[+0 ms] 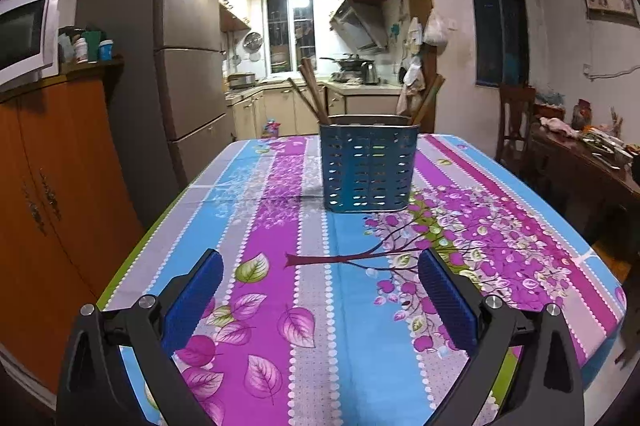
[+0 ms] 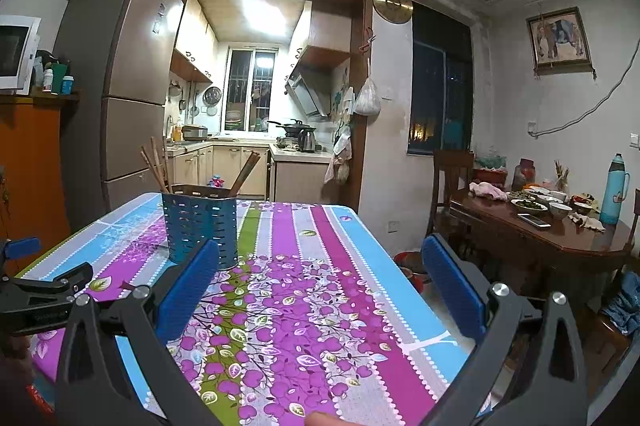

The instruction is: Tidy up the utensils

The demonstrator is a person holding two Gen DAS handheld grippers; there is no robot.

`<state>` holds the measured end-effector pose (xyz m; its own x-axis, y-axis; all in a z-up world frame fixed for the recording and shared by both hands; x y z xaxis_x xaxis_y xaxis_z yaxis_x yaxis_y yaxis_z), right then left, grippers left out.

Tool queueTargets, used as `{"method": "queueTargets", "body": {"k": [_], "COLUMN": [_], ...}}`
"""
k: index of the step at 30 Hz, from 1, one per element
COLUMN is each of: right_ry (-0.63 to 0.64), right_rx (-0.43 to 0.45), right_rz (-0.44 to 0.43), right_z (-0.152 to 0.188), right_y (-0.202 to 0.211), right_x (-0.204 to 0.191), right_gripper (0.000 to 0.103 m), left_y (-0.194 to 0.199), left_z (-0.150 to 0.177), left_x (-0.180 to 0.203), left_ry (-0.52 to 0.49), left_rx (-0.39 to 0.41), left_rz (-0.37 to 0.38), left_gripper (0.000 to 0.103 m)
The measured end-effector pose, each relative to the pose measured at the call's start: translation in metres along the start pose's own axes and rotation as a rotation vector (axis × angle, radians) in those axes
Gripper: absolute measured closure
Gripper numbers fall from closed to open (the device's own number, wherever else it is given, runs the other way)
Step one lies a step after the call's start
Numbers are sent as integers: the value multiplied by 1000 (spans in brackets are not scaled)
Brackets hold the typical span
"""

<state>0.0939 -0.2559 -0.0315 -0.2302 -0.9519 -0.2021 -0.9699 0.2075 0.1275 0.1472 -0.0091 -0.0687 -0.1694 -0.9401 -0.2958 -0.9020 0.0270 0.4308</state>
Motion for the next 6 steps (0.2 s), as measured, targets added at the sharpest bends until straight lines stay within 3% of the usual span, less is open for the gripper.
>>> {"method": "queueTargets", "body": {"k": [6], "right_ry": [0], "right_rx": [-2], "right_rz": [-4], "right_z": [2], "right_y": [0], "right_x": [-1], "right_gripper": [5], "left_y": [-1], "left_z": [2], "left_x": [2], "left_ry": [-26], "left_rx": [2], "left_rz": [-17], "left_gripper": [5]}}
Point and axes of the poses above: each gripper's, at about its wrist camera, not at the fingertips, and y roughly against the way its jaws point, x to its right, z to its underside, the point moved 7 cm from there along -y, roughly the way its jaws point, and after that the axes turned 15 degrees about -y, right-handed, at the moved point
